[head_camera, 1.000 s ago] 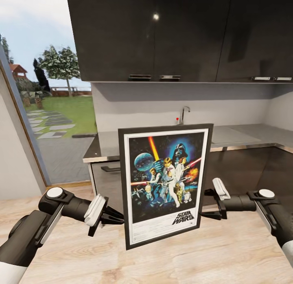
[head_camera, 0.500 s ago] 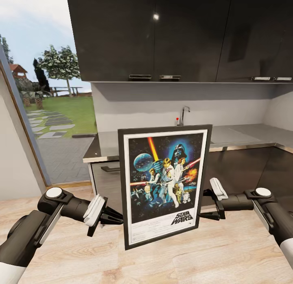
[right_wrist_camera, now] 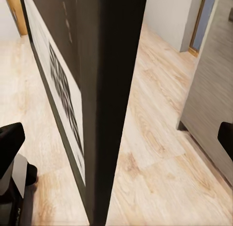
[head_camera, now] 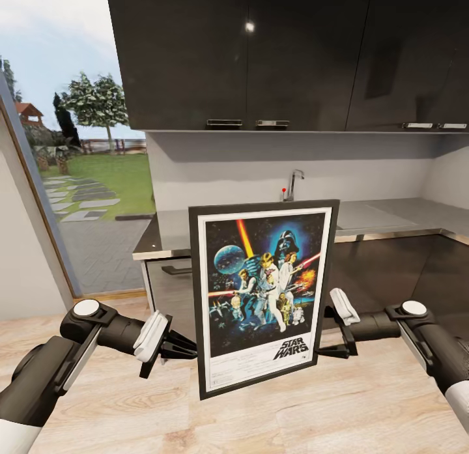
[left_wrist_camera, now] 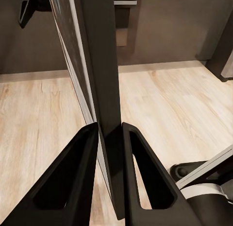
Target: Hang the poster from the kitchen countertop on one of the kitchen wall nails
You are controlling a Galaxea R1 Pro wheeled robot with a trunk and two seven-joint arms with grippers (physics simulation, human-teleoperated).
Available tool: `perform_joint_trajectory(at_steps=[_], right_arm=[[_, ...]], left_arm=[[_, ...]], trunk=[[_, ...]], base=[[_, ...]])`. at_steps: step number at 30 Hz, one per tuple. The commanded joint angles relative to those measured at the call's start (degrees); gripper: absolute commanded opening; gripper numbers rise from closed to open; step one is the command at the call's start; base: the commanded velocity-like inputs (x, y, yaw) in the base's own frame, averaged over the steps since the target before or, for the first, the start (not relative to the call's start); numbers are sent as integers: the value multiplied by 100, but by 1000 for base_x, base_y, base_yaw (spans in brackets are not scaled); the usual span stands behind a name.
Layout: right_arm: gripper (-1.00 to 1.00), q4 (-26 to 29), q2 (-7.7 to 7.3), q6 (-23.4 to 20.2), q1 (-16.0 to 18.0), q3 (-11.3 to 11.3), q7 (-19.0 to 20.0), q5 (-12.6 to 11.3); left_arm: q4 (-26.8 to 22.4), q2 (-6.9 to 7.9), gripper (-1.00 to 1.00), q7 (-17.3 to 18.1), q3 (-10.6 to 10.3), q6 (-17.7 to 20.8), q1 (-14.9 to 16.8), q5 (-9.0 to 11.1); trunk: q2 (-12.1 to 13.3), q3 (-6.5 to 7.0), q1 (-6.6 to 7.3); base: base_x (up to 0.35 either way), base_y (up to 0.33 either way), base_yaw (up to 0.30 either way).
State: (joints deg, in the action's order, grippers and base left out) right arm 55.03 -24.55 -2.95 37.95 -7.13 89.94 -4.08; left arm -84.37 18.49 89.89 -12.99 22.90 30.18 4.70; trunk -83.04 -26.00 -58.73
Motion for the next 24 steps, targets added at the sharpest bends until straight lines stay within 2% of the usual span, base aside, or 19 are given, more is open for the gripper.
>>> perform_joint_trajectory(at_steps=[1, 18, 24], right_arm=[[100, -2, -7, -20, 5, -34, 6, -32], [100, 7, -32, 80, 2, -96, 6, -39], [100, 8, -44, 276, 2, -102, 6, -40]], left_arm=[[0, 5, -100, 11, -10, 57, 5, 14], [2, 5, -100, 11, -10, 57, 5, 14], [3, 5, -100, 11, -10, 57, 5, 14]], trunk=[[-4, -7, 0], [-4, -7, 0], [-4, -7, 0]], base=[[0, 0, 0], [0, 0, 0], [0, 0, 0]])
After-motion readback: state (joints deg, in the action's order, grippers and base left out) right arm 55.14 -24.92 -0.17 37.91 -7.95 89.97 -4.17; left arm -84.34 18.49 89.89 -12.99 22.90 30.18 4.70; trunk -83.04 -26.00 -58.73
